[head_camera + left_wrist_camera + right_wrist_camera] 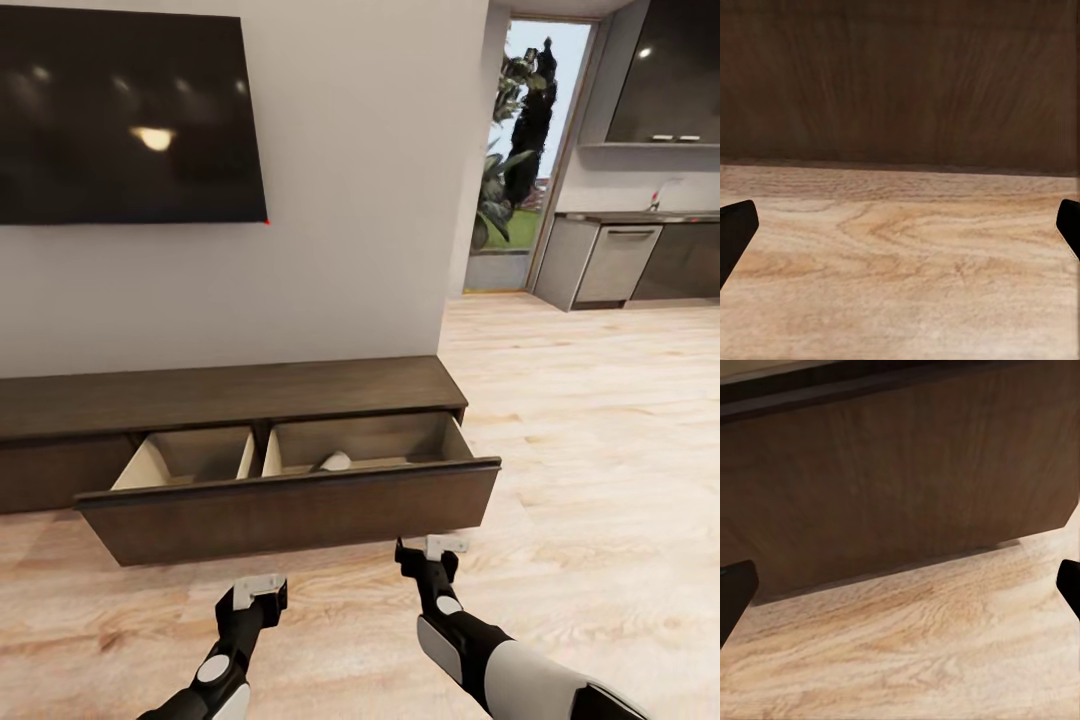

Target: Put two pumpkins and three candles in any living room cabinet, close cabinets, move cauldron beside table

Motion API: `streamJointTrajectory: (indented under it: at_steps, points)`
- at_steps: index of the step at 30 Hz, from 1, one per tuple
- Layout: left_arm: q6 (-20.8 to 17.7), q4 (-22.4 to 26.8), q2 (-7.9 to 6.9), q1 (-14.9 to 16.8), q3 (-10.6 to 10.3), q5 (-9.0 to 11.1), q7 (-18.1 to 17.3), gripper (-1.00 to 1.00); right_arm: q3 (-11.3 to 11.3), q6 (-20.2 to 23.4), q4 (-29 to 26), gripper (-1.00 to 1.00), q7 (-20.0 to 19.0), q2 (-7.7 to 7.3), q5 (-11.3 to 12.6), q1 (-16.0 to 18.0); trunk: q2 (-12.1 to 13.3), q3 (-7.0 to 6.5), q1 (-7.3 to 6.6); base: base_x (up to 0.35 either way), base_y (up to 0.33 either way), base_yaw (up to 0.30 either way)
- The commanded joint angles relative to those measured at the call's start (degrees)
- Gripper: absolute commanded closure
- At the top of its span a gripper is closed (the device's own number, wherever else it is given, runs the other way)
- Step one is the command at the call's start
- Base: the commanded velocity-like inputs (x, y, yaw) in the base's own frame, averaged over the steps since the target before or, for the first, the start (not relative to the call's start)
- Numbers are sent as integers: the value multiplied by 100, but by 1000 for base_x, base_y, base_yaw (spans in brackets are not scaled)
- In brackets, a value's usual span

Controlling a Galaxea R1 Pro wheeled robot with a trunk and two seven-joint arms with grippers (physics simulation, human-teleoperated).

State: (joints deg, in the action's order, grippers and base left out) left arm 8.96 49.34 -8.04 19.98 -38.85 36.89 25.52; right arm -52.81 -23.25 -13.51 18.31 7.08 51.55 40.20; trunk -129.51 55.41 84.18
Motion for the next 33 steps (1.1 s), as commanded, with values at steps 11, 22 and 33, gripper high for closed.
streamJointTrajectory:
  at_steps: [11,22,33]
  points:
    - [79,-31,-31,15,-26,64,39,-100,-264,-313,9,-100,-186,3,-28,5,-445,203,241,0,0,0]
    - [64,13,-66,6,37,75,40,-100,-449,-329,-36,-100,-272,-13,-35,5,-886,401,483,0,0,0]
    - [-23,41,-67,6,513,73,14,-100,-451,-335,-61,-100,-309,-39,-470,5,-1327,598,724,0,0,0]
